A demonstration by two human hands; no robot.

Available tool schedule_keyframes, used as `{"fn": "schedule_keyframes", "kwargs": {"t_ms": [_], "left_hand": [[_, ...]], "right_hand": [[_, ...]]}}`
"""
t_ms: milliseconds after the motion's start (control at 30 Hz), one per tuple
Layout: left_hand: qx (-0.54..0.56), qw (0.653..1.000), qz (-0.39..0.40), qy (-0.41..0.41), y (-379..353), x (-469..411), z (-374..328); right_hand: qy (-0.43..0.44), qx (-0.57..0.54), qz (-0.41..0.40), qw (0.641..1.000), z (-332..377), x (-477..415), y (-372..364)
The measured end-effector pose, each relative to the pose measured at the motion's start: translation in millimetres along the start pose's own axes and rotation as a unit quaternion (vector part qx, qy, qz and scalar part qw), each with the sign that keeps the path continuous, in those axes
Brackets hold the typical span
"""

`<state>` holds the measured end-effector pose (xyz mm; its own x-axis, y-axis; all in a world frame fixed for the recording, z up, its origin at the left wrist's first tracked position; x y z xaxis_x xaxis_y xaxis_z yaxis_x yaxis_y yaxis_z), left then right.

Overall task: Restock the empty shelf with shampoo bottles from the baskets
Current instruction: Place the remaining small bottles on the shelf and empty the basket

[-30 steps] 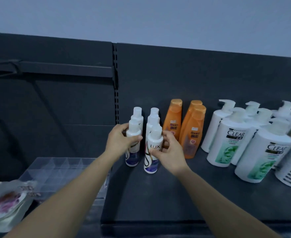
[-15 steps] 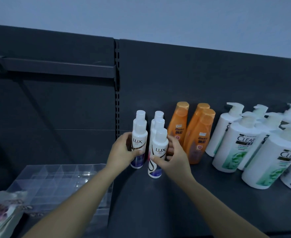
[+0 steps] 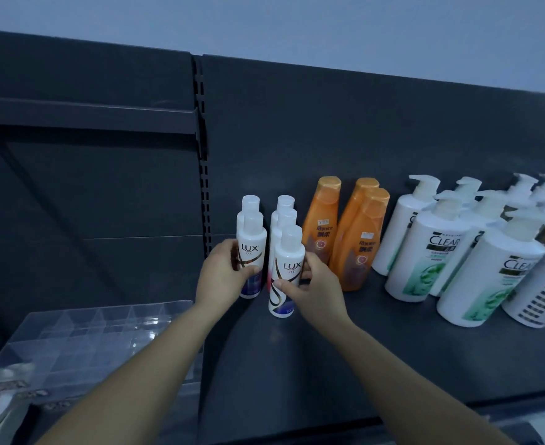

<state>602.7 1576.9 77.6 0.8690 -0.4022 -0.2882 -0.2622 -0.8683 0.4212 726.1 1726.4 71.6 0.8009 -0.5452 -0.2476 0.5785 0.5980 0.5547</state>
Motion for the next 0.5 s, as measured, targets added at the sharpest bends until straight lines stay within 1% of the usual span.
{"fn": "schedule_keyframes", "kwargs": {"t_ms": [133, 233, 333, 433, 500], "left_hand": [[-0.017, 0.999, 0.008, -0.034, -1, 2, -6], [-0.07, 0.996, 0.009, -0.057, 0, 8, -11], [-0.152, 0.987, 0.031, -0.03, -4, 21, -10], [-0.233, 0.971, 0.06, 0.001, -8, 38, -9], [-0.281, 0.956, 0.079, 0.002, -11, 53, -14]], "right_hand": [[-0.009, 0.026, 0.013, 1.0, -1, 3, 1], [-0.019, 0.094, 0.026, 0.995, -5, 12, 10], [-0.018, 0.172, 0.048, 0.984, -12, 28, 22], [-0.023, 0.242, 0.068, 0.968, -23, 48, 39], [-0.029, 0.279, 0.082, 0.956, -31, 65, 53]]}}
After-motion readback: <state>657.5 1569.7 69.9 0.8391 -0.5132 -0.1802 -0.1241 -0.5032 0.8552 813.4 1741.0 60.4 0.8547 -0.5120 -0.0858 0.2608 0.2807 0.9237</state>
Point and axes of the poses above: each hand's wrist, its own x-axis away from the middle knuckle, its own y-axis out of the back of the hand, z = x × y, the point moved 8 cm from there along -x, towards the middle knuckle, and after that the axes turned 2 degrees about x, right-handed, at the moved point
